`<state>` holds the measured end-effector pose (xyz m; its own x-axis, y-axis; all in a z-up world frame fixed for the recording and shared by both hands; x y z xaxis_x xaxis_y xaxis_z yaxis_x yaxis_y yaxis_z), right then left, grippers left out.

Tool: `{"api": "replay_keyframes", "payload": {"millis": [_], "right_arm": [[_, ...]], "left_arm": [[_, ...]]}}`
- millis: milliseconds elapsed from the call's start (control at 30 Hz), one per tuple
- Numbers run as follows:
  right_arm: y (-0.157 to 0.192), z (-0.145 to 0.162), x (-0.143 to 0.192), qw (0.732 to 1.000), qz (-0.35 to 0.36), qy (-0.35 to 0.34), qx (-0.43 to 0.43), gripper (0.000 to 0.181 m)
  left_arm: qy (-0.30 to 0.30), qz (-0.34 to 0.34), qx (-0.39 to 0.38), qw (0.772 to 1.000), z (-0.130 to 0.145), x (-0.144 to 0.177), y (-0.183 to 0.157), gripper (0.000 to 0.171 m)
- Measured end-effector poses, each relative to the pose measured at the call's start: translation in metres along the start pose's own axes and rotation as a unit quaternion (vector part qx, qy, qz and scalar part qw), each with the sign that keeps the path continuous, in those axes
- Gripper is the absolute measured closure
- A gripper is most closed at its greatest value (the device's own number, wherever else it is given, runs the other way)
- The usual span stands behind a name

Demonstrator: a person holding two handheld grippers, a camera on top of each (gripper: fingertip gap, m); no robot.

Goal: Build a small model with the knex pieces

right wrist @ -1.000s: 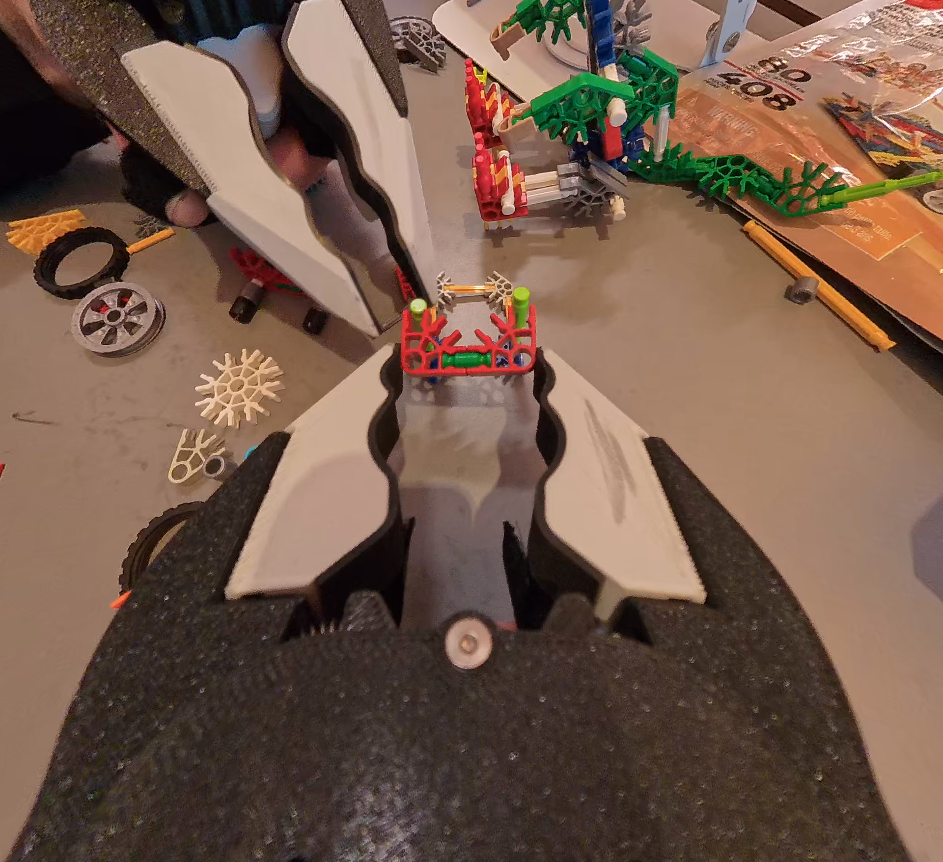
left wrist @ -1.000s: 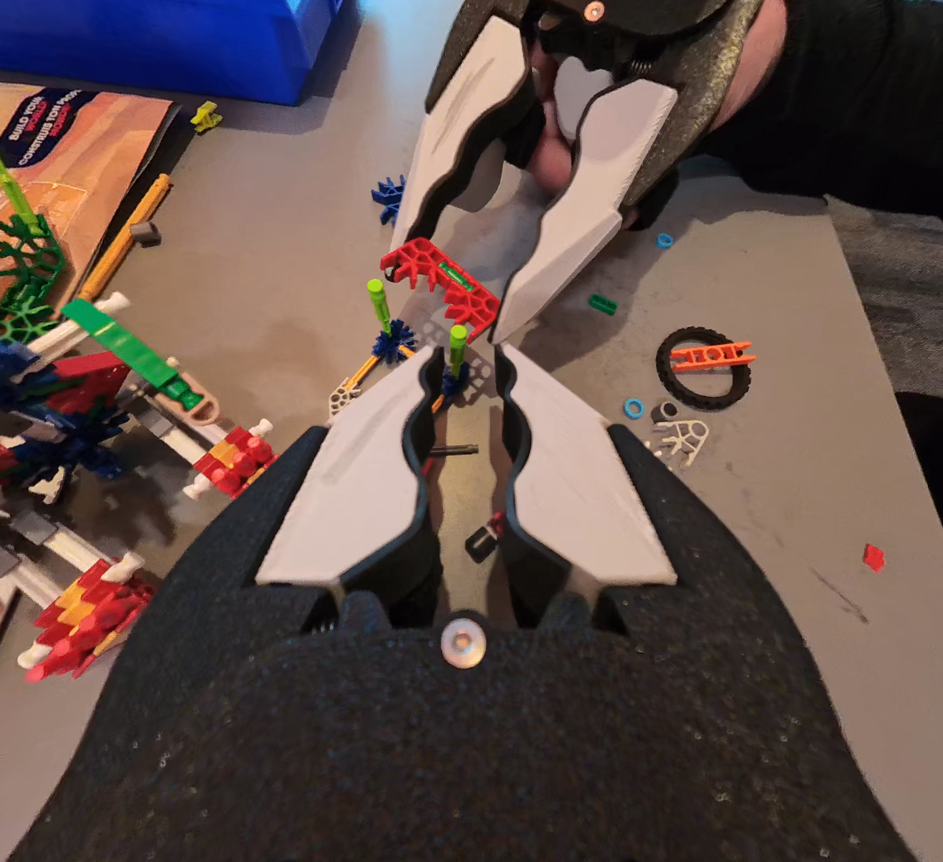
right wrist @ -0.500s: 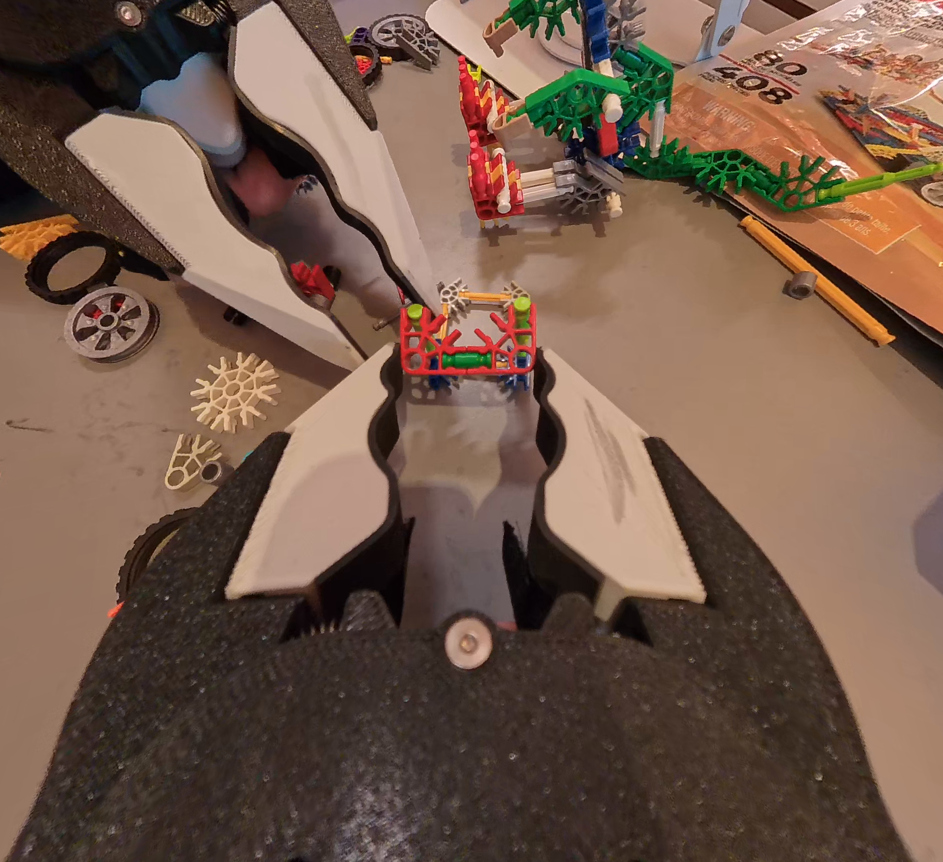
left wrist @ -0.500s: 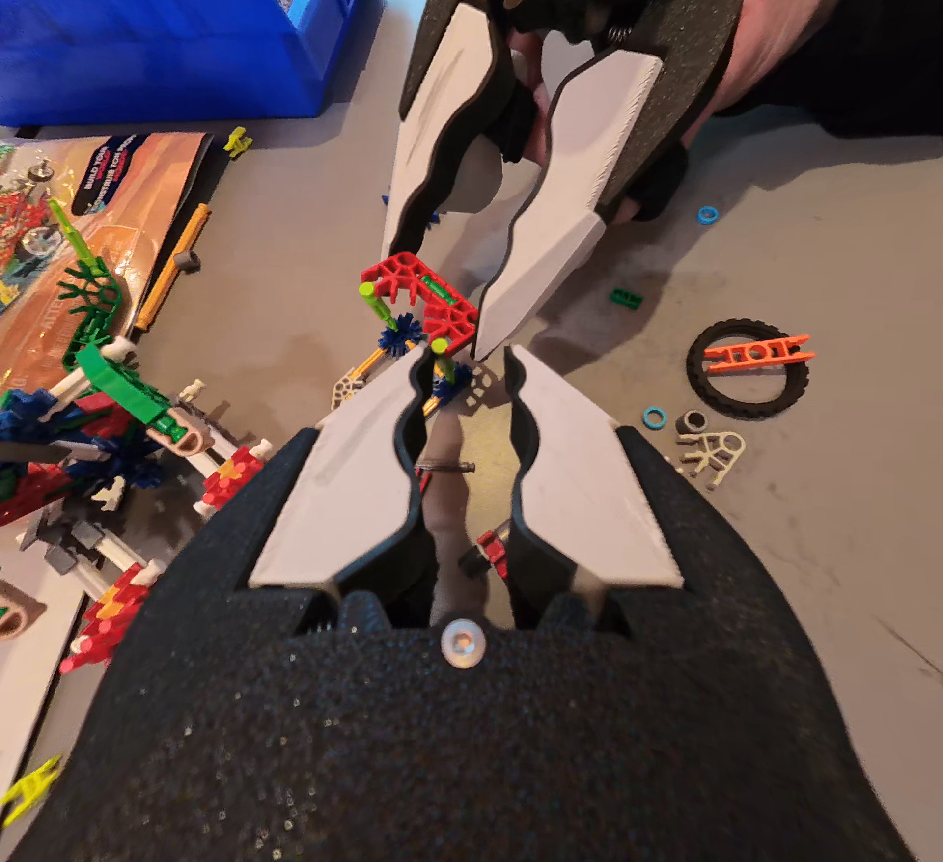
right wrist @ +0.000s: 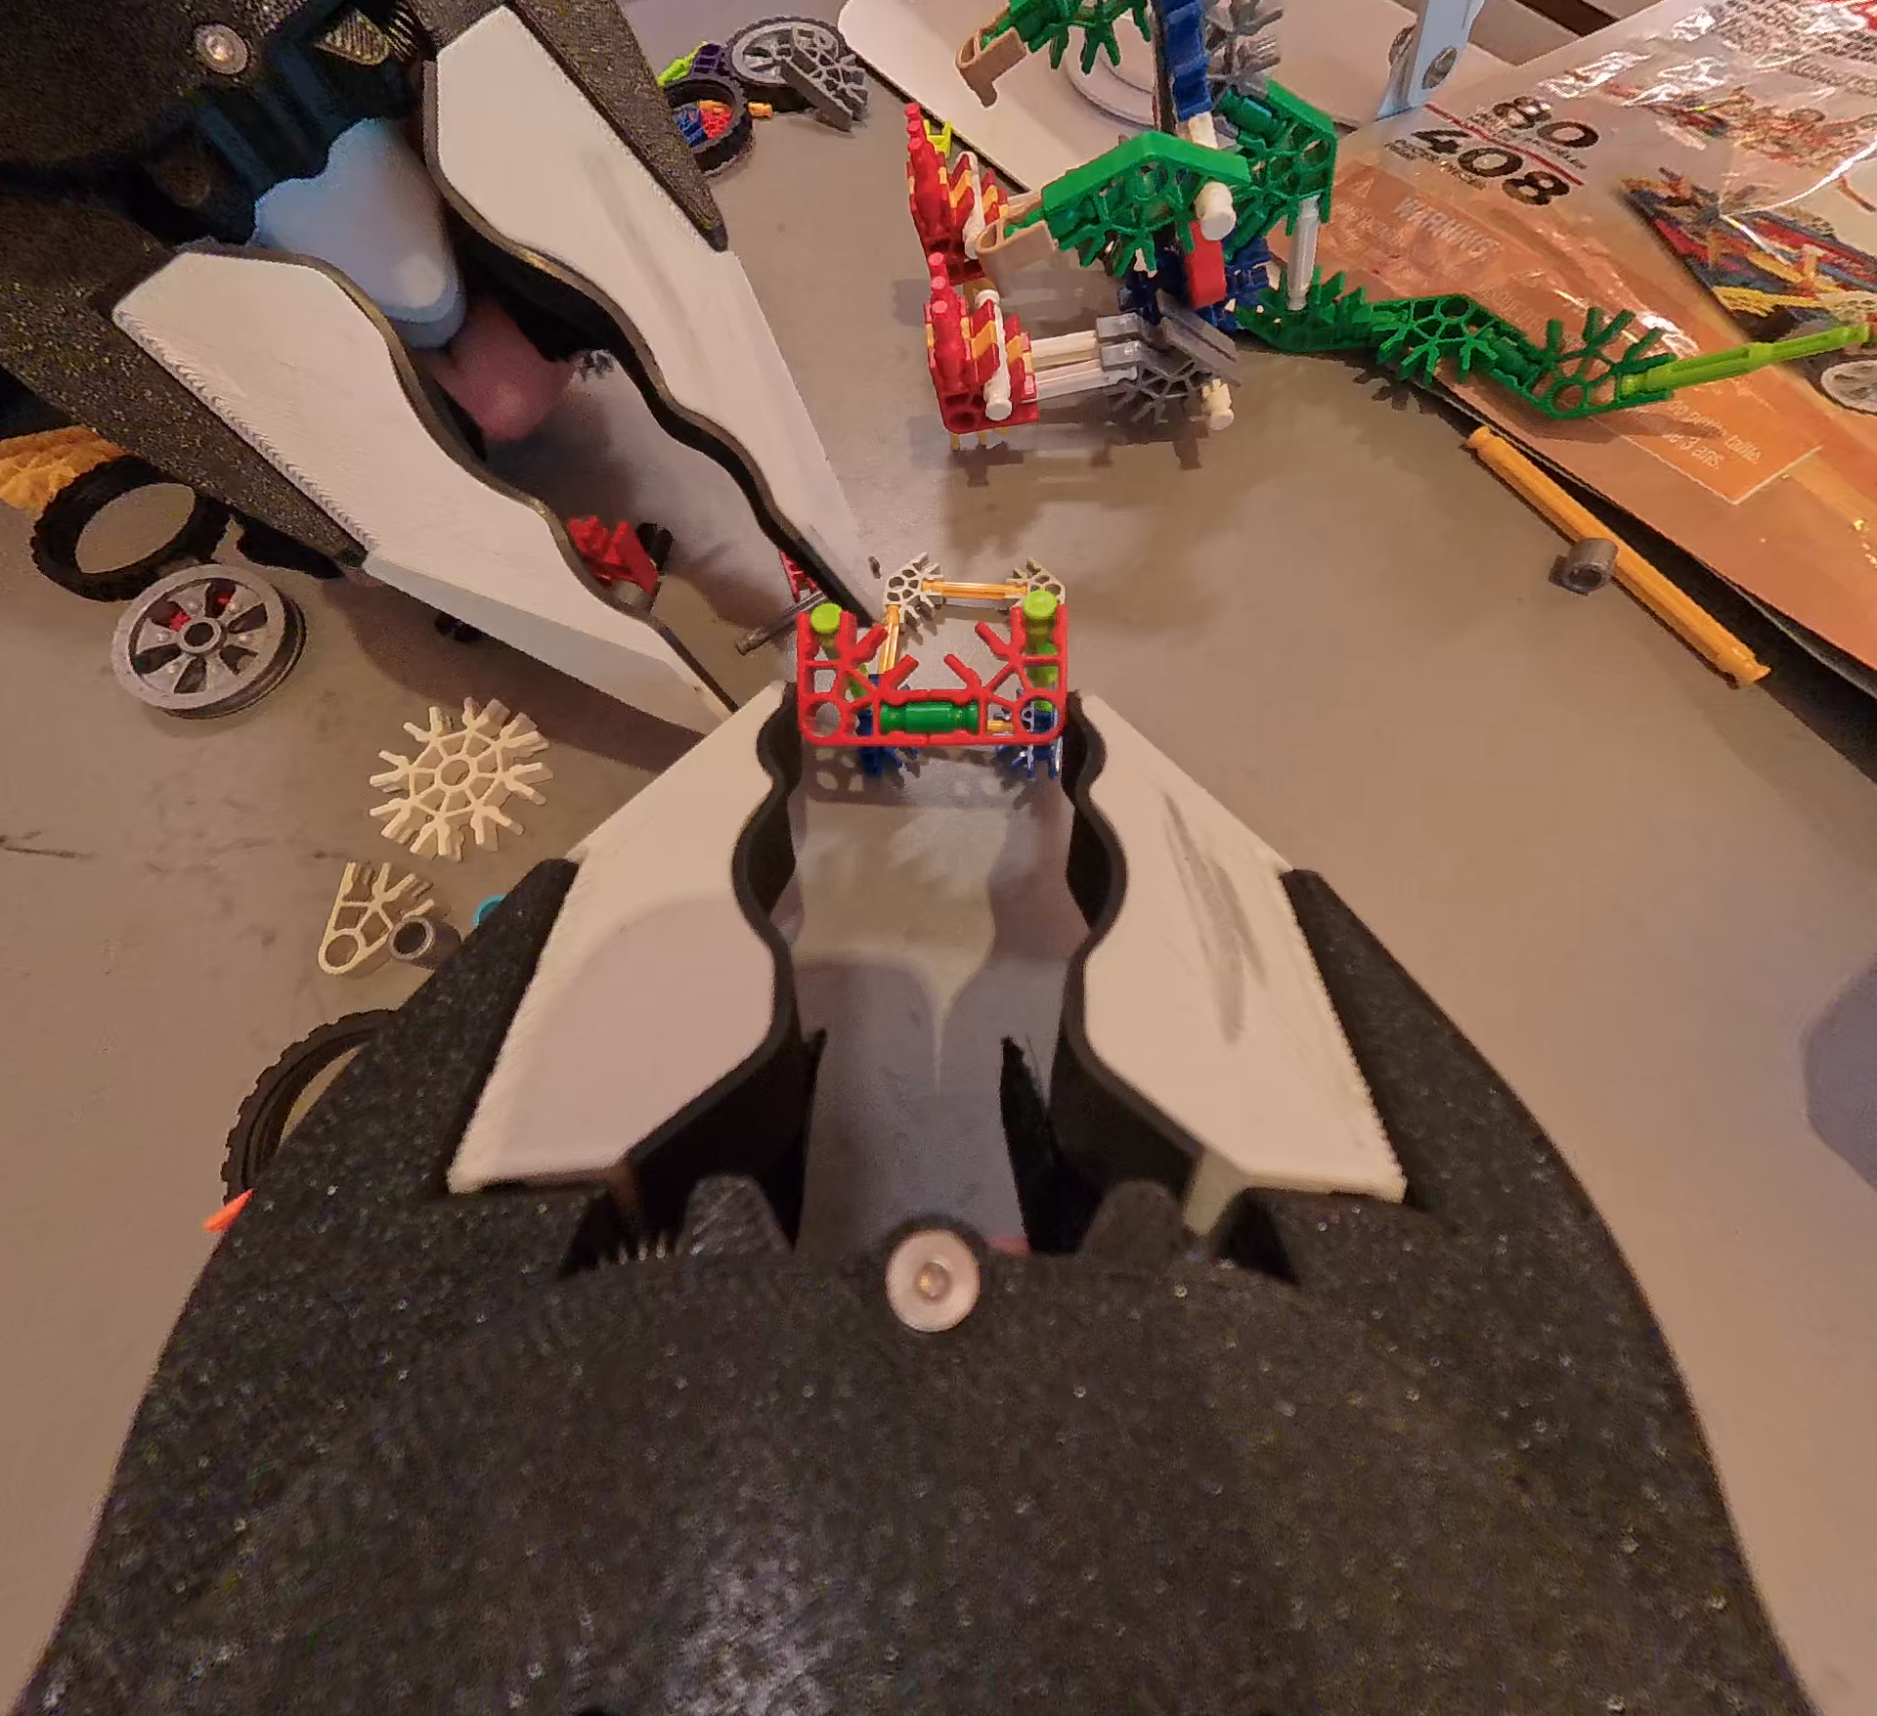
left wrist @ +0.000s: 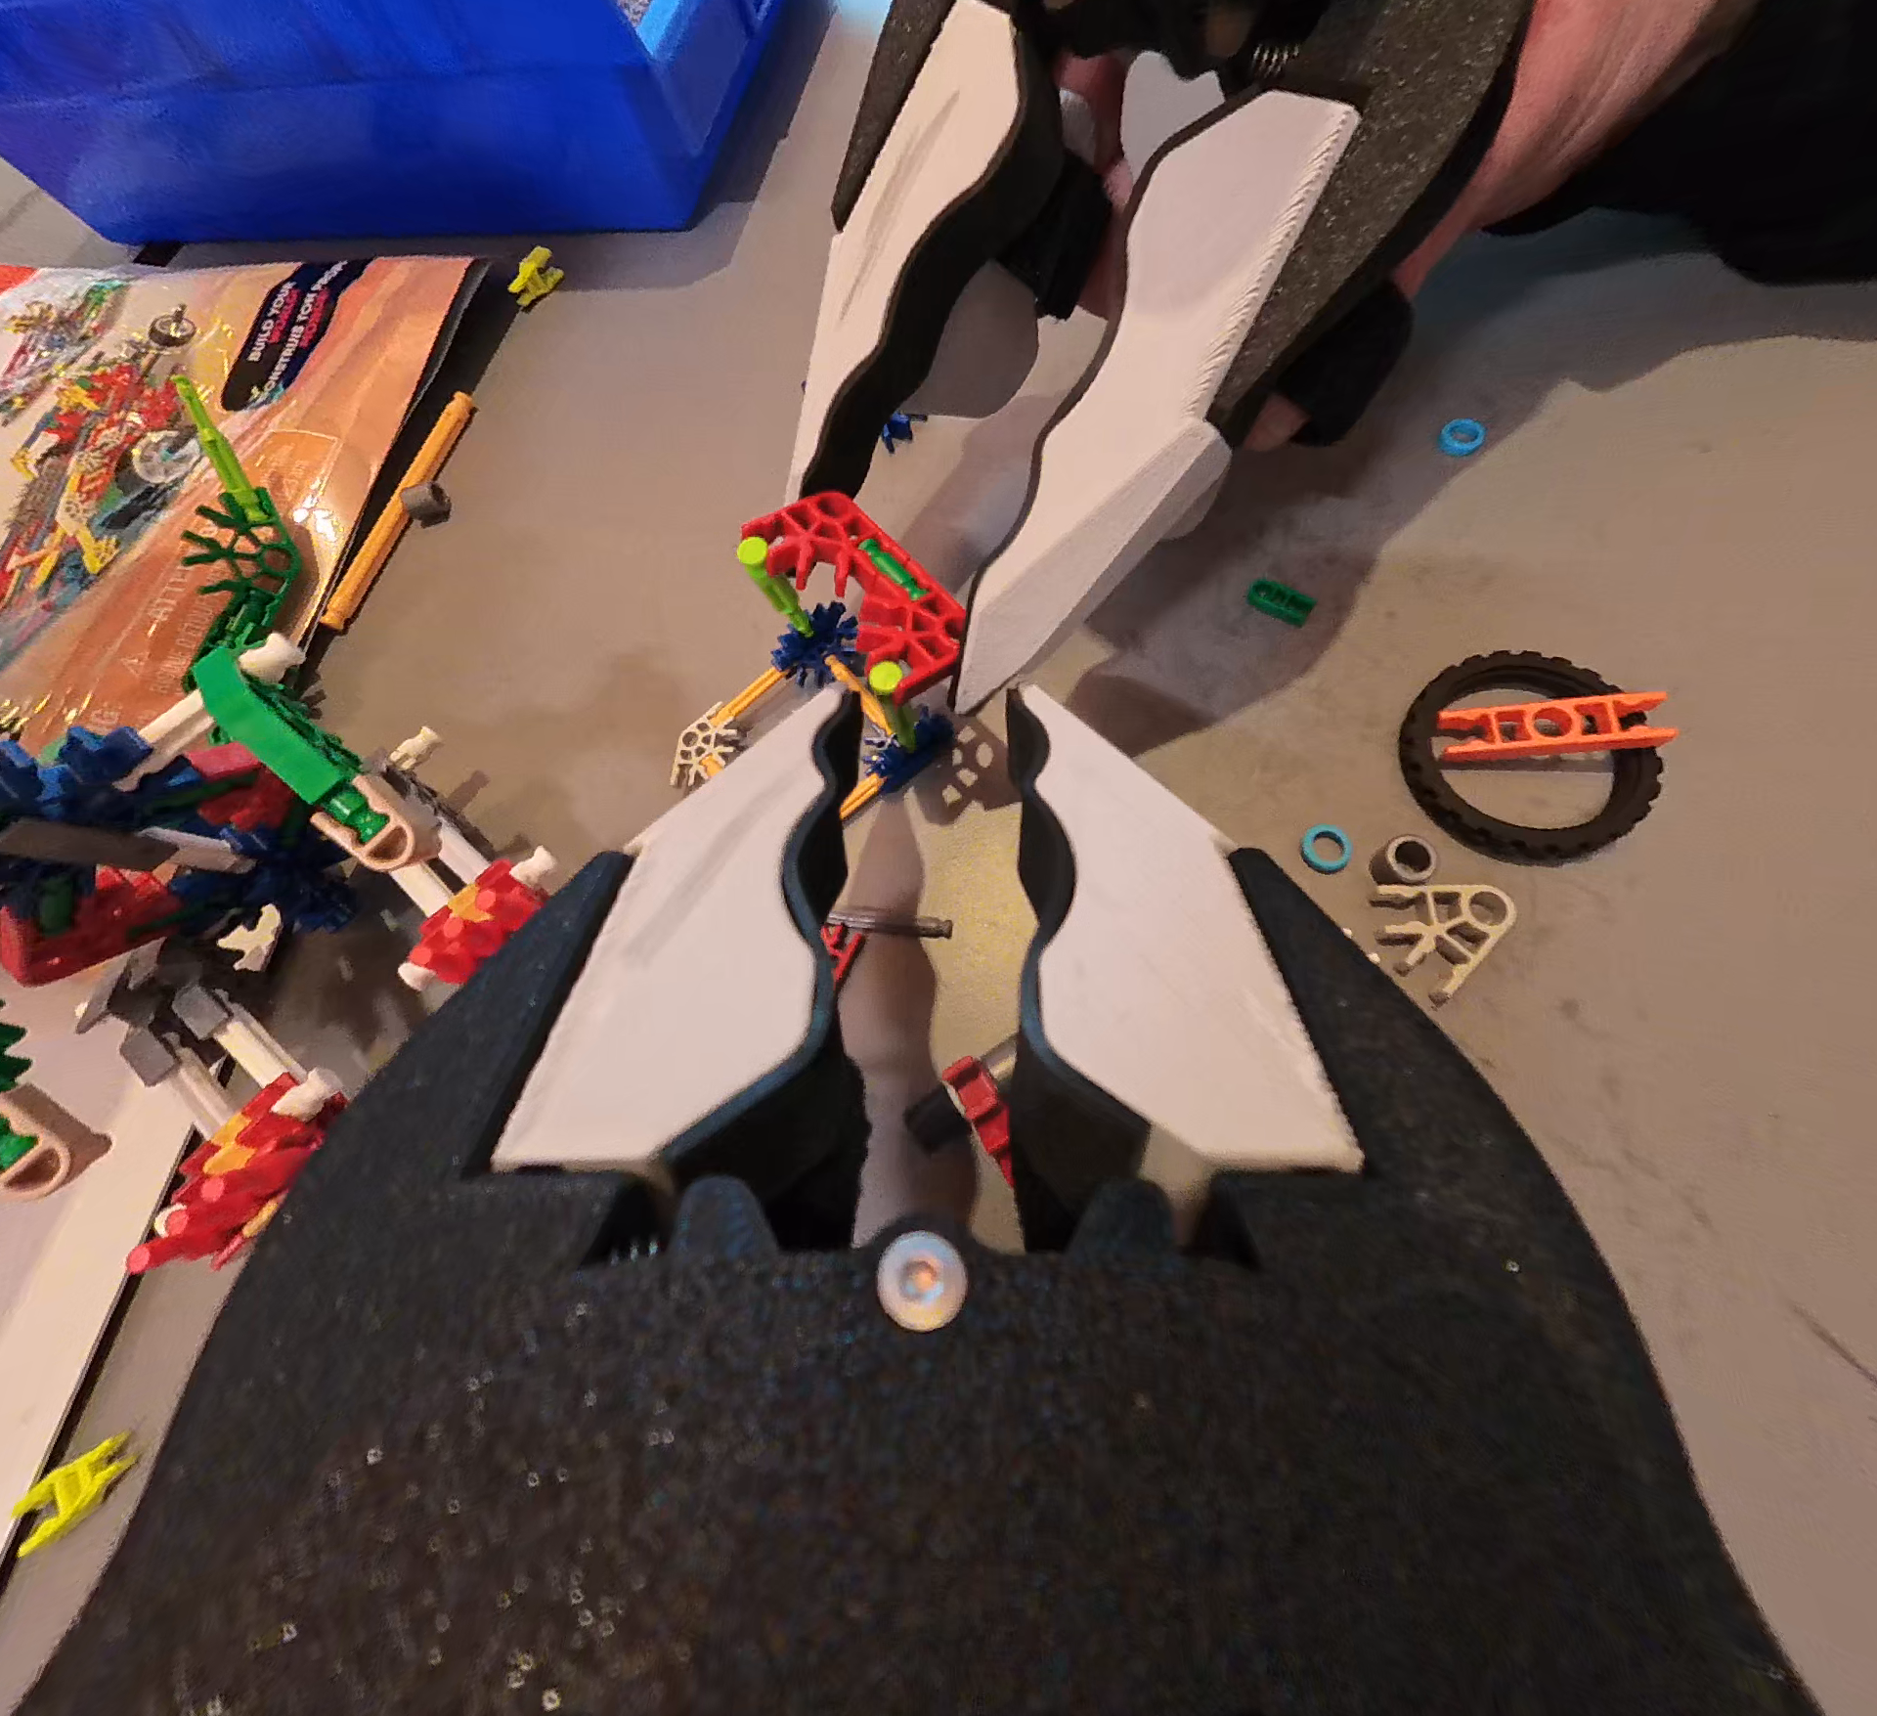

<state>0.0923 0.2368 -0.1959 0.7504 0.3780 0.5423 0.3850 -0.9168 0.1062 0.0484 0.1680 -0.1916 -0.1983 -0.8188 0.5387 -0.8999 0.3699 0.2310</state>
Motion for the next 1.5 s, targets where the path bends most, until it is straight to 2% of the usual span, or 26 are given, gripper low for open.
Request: {"api": "replay_keyframes", "payload": {"millis": [267,967,1500], "right_arm": [[-0.0002,0.0009,-0.0002,1.000,0.001,0.003,0.000,0.131],[0.0002,0.0042,-0.0019,1.000,-0.001,0.018,-0.006,0.131],[-0.0040,0.0072,-0.0009,0.999,0.011,0.028,-0.013,0.131]], "left_arm": [[-0.002,0.001,0.005,1.000,0.0007,0.0010,0.0000,0.153],[0.002,-0.022,-0.039,0.999,0.0008,-0.0003,-0.0038,0.152],[0.008,-0.101,-0.138,0.985,-0.0009,-0.0070,-0.0096,0.149]]}}
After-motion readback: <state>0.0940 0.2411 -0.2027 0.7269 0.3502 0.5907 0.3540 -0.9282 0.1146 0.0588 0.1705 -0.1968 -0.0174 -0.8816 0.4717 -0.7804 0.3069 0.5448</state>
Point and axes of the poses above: each gripper's, where its closed fingertips meet, x back along the fingers, z out of its underside, y = z × x across the jaws, the point moved 5 cm from there along x, back along the fingers, and after that the axes turned 8 degrees about -z, right-handed, at the moved point
